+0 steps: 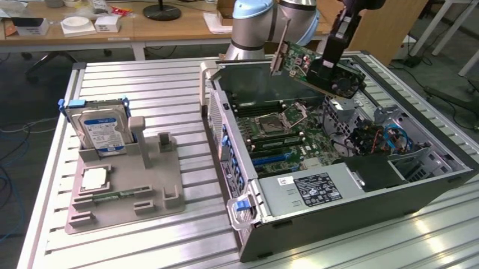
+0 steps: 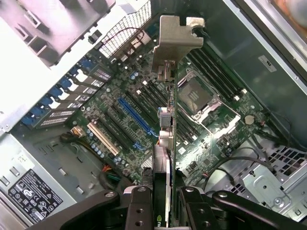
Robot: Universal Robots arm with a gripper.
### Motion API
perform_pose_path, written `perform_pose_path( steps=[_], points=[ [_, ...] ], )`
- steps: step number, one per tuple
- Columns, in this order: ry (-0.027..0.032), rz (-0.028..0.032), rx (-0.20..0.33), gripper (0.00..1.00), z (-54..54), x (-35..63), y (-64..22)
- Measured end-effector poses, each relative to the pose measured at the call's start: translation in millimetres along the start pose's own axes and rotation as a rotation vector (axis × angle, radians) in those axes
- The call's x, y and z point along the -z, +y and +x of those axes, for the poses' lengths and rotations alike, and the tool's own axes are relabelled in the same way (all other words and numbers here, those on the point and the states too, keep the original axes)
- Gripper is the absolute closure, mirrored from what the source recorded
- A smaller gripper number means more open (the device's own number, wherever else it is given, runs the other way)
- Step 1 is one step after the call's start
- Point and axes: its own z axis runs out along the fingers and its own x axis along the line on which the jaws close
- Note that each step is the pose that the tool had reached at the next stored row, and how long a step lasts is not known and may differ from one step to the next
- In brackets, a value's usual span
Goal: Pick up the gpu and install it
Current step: 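Insert the gpu into the slot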
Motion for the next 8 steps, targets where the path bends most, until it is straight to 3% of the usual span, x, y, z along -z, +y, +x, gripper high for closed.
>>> perform_pose_path(
  steps=[5,8],
  points=[
    [0.0003,0.0015,0.046,0.73,0.2,0.0,-0.3],
    [-0.0021,0.0054,0.075,0.73,0.4,0.0,-0.4]
  ],
)
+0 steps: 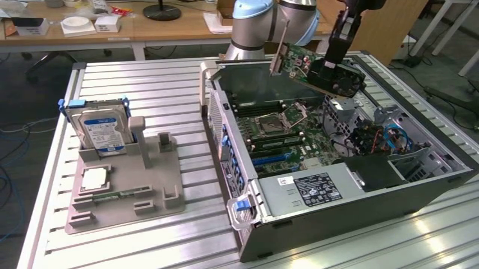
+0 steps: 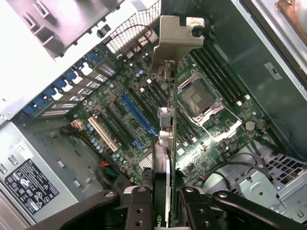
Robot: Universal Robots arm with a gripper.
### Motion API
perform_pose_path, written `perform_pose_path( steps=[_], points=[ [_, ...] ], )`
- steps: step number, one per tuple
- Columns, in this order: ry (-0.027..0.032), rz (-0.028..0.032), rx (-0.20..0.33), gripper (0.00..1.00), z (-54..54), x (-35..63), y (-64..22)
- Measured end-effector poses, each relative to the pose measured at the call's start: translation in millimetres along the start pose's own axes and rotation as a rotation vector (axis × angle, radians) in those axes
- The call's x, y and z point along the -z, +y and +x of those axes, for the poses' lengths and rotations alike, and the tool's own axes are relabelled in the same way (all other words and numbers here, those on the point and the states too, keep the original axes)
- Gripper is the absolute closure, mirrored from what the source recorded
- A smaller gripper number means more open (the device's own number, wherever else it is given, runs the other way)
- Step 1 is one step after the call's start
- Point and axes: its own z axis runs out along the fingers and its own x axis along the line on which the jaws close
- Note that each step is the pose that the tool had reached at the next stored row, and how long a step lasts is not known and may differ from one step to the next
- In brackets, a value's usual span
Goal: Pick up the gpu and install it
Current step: 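Insert the gpu into the slot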
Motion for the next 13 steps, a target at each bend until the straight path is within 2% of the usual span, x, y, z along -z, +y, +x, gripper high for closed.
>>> perform_pose_path(
  steps=[3,8,10,13],
  points=[
    [-0.0062,0.0078,0.023,0.73,0.1,-0.1,0.0],
    [-0.0125,0.013,0.041,0.73,0.2,0.0,-0.2],
    [-0.0189,0.0117,0.045,0.73,0.3,-0.1,-0.3],
    [-0.0335,0.0042,0.052,0.73,0.6,-0.1,-0.4]
  ],
)
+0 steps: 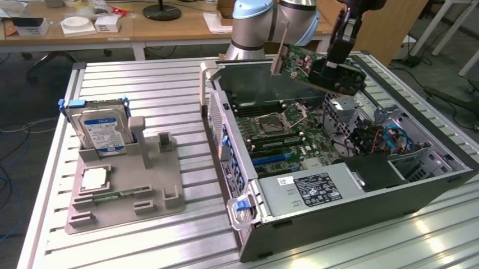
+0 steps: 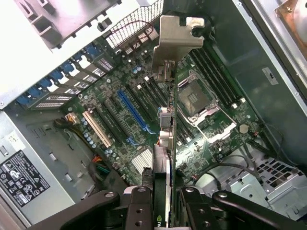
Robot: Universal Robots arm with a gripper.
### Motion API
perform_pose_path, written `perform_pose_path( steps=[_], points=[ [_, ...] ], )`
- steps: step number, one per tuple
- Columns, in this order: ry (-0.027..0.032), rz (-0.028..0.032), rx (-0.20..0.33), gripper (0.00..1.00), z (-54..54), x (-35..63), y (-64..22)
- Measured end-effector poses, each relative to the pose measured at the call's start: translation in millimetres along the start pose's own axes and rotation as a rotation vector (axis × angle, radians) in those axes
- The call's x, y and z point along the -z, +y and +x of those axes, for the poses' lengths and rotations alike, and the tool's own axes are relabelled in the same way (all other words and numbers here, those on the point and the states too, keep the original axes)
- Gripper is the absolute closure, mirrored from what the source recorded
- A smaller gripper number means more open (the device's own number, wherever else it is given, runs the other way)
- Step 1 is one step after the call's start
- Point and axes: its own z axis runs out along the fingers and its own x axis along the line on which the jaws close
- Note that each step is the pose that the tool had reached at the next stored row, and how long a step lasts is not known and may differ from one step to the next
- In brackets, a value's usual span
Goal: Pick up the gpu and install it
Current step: 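Insert the gpu into the slot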
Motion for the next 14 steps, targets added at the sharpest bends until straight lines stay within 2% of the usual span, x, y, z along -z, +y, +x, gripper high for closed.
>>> perform_pose_path(
  steps=[1,2,6,14],
  points=[
    [-0.0061,-0.0036,0.003,0.73,0.0,0.0,0.0],
    [-0.0088,-0.0043,0.007,0.73,0.1,0.0,-0.1],
    [-0.0105,-0.0026,0.035,0.73,0.2,0.0,-0.3],
    [-0.0104,-0.0035,0.127,0.73,0.6,-0.1,-0.5]
  ],
)
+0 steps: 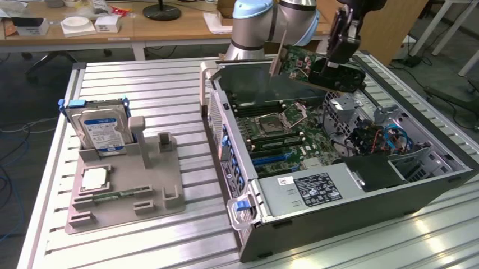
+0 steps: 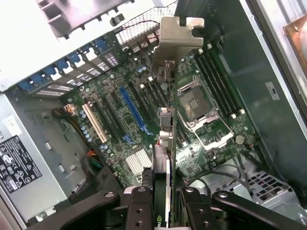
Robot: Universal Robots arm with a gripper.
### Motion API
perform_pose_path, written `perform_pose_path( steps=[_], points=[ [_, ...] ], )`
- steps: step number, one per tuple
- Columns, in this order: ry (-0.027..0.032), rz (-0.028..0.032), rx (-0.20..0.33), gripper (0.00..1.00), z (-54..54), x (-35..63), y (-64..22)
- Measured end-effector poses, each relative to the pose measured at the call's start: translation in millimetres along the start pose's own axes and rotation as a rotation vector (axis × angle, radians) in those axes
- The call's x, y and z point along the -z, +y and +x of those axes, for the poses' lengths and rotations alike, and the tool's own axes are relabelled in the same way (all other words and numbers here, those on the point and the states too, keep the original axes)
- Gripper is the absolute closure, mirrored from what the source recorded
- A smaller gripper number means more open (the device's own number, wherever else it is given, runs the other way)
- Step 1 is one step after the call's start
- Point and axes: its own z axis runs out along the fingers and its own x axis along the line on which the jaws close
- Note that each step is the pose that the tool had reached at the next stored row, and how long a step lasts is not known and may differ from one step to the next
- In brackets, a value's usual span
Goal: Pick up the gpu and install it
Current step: 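Insert the gpu into the slot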
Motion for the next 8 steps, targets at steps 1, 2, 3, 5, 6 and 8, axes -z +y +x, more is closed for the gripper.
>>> perform_pose_path(
  steps=[1,2,3,5,6,8],
  points=[
    [0.0001,-0.0002,0.012,0.73,0.0,0.0,0.0],
    [0.0002,-0.0004,0.024,0.73,0.0,0.0,0.0],
    [0.0004,-0.0006,0.037,0.73,0.0,0.0,0.0],
    [0.0004,-0.001,0.061,0.73,0.0,-0.2,0.0],
    [0.0003,-0.0012,0.073,0.73,0.0,-0.3,0.0],
    [0.0004,-0.0016,0.095,0.73,0.1,-0.3,0.0]
  ],
)
